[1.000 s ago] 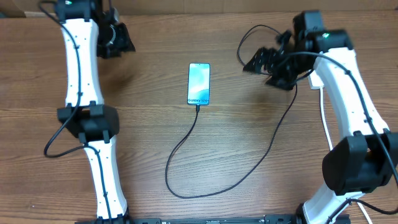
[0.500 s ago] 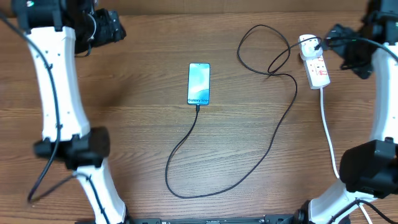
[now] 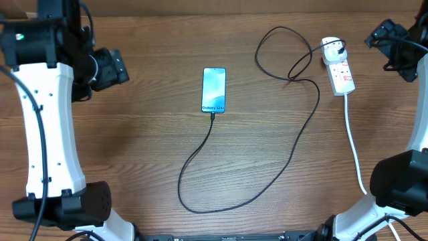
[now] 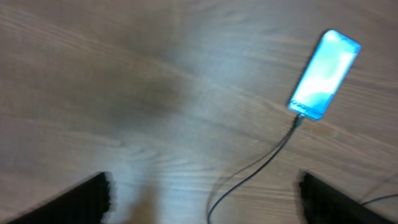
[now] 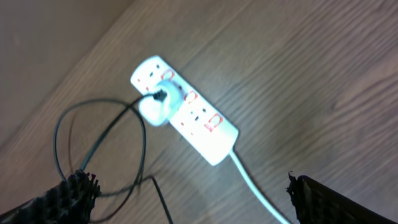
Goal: Plug charger to phone and switch on socket
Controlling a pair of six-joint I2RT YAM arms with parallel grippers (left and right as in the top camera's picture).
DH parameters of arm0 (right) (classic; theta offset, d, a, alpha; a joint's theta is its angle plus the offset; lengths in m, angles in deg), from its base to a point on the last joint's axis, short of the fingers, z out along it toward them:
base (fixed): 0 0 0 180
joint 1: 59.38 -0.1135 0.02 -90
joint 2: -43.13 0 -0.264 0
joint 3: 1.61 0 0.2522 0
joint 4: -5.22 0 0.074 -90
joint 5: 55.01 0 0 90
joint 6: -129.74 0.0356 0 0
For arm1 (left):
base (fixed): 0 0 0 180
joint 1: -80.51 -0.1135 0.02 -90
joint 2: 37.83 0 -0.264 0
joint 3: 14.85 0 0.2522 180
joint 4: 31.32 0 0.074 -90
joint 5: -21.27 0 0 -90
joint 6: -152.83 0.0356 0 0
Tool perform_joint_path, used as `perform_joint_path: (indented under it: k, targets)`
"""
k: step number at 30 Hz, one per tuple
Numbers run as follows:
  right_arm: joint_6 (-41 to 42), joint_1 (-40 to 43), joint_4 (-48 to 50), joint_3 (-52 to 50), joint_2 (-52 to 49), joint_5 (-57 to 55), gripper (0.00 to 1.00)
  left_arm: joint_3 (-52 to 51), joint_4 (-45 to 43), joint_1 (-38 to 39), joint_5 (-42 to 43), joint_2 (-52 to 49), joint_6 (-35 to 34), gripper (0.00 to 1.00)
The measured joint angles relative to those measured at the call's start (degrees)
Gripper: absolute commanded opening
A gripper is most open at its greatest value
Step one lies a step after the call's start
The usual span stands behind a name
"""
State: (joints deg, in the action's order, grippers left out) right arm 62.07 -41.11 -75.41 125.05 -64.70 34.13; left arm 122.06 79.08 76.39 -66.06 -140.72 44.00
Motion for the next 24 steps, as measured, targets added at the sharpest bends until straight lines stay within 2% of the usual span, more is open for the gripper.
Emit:
perform_joint_path:
  k: [8,15,24]
  targets:
    - [0.00,0.02,10.56,-6.23,0.00,-2.62,1.00,-7.87,-1.53,0.00,-1.95,-0.09,-0.81,1.00]
    - [0.13,0.02,23.56,-13.33,-0.02,-3.56,1.00,-9.18,-3.52,0.00,-2.12,-0.09,-0.81,1.00]
    - [-2.25,0.02,26.23,-16.76,-6.56,-3.93,1.00,-9.20,-3.65,0.00,-2.12,-0.09,-0.81,1.00]
